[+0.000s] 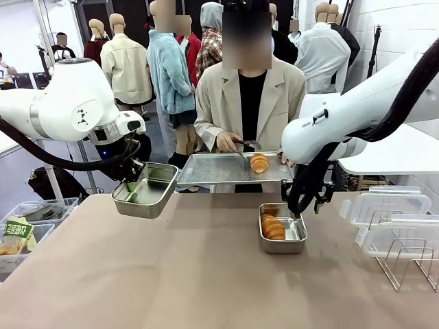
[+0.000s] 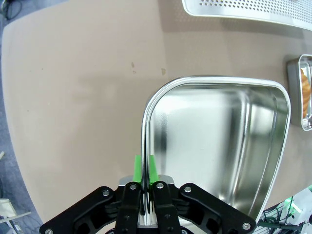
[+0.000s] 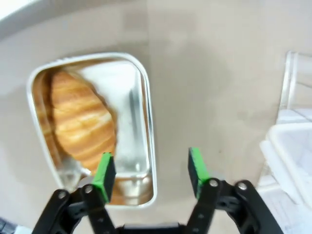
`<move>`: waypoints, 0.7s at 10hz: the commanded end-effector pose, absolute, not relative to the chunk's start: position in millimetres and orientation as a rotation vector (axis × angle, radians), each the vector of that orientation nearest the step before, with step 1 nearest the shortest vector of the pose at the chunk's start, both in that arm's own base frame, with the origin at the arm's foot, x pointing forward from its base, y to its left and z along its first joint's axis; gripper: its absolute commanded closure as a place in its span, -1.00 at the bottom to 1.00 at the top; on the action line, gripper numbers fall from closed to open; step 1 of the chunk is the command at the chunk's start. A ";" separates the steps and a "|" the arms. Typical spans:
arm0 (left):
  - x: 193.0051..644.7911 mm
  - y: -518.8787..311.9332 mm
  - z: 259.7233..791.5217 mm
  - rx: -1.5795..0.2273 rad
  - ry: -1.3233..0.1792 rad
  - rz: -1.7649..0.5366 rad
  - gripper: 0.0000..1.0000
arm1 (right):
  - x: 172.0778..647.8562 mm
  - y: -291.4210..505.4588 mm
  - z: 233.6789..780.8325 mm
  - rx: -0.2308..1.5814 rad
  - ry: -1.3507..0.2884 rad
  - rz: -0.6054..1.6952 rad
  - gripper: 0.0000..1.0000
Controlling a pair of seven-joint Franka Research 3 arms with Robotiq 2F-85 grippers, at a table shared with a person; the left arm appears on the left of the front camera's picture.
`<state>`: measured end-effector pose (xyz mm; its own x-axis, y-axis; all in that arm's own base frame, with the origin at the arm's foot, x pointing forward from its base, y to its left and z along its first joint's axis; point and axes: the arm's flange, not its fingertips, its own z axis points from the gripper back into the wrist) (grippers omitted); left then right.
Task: Place the bread in airtight containers.
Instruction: Once an object is inside an Airtight Container , place the container in the center of the table.
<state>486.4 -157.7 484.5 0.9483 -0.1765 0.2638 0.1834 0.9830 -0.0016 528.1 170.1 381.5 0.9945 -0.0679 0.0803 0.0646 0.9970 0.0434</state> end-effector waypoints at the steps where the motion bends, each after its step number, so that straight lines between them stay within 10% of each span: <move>1: 485.2 -155.6 488.3 -0.013 -0.280 -0.190 1.00 | 512.9 162.6 398.4 0.021 -0.136 -0.054 -1.00; 7: 485.2 -155.6 488.3 -0.013 -0.280 -0.190 1.00 | 506.5 158.8 445.9 0.031 -0.177 -0.025 -1.00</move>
